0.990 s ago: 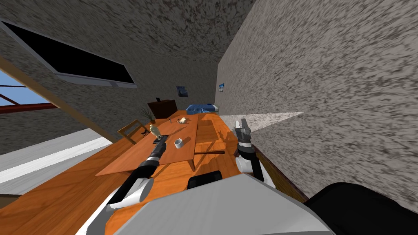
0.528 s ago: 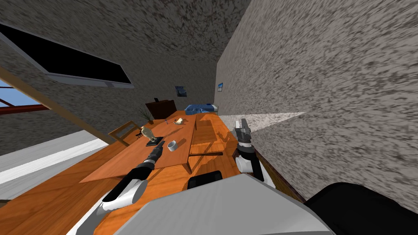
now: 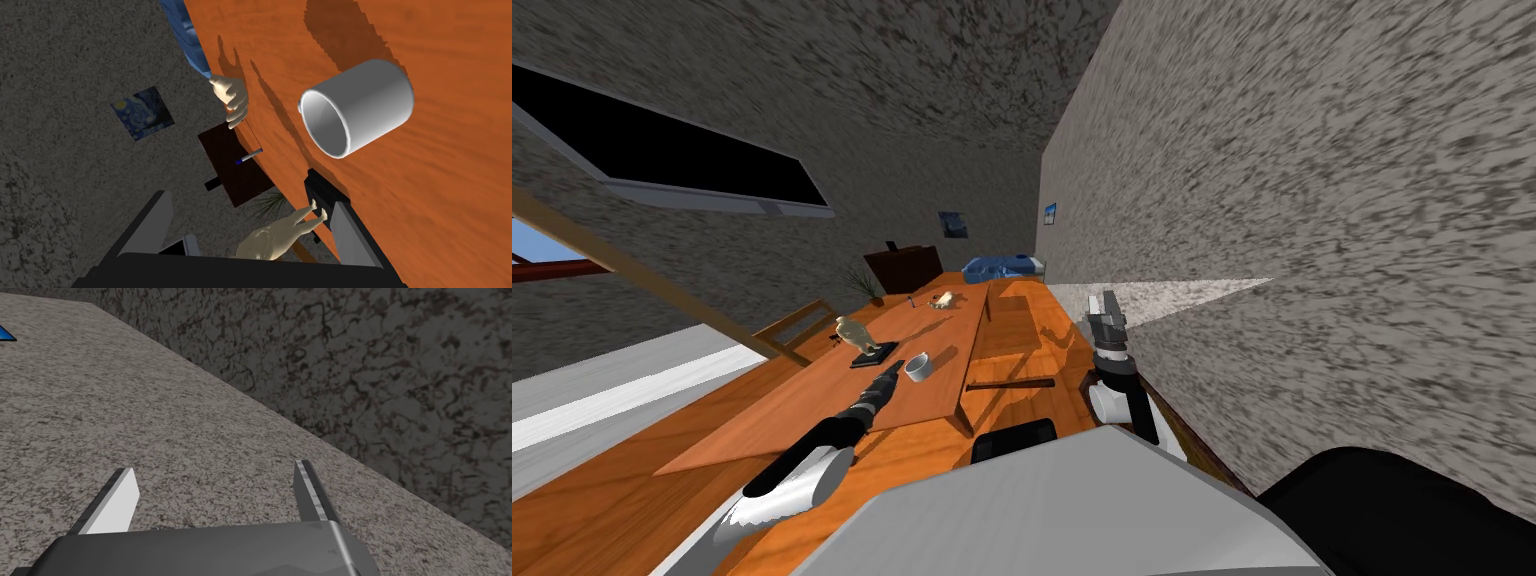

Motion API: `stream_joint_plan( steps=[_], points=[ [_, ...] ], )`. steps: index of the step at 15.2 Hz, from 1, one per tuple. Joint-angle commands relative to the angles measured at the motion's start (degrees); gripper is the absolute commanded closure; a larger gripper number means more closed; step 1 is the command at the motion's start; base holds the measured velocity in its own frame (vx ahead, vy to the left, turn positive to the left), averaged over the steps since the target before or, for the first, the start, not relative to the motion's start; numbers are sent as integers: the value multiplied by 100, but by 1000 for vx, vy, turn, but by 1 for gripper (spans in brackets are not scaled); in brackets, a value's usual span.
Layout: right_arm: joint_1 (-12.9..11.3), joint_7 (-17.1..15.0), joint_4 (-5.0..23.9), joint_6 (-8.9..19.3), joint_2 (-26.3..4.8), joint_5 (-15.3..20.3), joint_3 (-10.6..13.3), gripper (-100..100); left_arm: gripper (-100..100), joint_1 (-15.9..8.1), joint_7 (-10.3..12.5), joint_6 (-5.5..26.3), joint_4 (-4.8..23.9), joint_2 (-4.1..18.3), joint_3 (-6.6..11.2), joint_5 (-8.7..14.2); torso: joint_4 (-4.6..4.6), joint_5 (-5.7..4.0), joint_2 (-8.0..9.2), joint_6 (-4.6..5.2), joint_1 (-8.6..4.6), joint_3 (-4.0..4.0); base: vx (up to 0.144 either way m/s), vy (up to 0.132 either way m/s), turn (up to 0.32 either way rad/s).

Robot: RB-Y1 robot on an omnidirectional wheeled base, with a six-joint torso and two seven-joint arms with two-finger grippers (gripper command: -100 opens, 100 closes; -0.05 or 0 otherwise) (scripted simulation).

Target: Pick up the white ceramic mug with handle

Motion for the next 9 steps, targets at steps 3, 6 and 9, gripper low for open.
stream_joint_plan(
  steps=[3,6,9],
  points=[
    [0,0,0,0,0,0,0,0,-100,-70,-185,447,509,291,114,441,0,-2,-3,-1,-10,-1,111,-146,6],
    [0,0,0,0,0,0,0,0,-100,-97,-260,752,916,439,174,658,-3,-3,-15,0,-6,-9,136,-111,10],
    [1,0,0,0,0,0,0,0,-100,-122,-335,1112,1102,582,234,874,-5,1,-30,0,3,-16,173,-101,8]
  ],
)
